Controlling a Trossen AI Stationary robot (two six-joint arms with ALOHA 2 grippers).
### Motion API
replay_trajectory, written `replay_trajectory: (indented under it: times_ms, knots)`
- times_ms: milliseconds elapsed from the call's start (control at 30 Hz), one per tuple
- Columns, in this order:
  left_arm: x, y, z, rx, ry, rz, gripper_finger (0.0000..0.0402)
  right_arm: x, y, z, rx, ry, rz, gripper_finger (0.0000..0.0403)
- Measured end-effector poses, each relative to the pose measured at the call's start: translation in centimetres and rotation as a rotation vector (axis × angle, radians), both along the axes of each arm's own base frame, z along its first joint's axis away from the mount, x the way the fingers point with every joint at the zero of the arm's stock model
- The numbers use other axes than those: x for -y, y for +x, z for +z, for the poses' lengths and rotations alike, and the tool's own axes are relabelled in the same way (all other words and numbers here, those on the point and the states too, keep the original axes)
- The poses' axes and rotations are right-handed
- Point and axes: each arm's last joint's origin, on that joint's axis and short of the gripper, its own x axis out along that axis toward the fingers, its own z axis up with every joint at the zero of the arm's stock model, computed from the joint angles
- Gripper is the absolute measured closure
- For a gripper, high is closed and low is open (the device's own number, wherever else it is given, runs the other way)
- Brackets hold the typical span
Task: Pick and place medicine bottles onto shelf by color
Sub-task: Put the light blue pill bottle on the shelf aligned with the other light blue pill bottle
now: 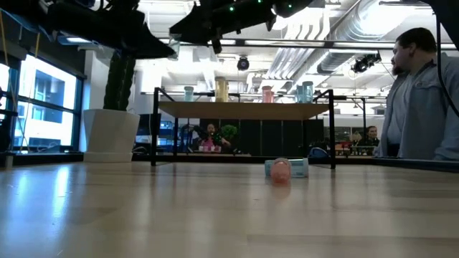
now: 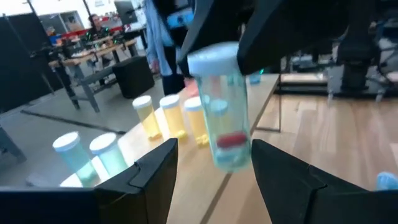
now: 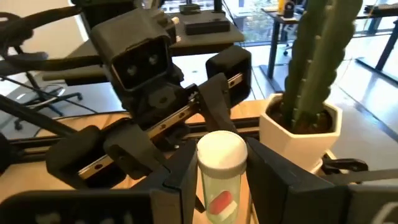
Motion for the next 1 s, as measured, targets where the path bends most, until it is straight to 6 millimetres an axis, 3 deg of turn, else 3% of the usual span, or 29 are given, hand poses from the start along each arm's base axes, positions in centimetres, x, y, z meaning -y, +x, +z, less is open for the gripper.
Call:
replay_trajectory:
  times_ms: [267,667,1000]
  knots:
    - [0.0,0.1,0.4,0.040,0.012,-0.023,0.0212,-0.3,0.1,0.0,0.004,0.002,0.019,0.0302]
    - [0.2,0.2,0.4,0.044,0.005,-0.101,0.0280,-1.1,0.3,0.2,0.016,-0.007,0.047,0.0302]
    - [0.2,0.2,0.4,0.043,0.004,-0.108,0.0305,-1.3,0.3,0.1,0.015,-0.024,0.054,0.0302]
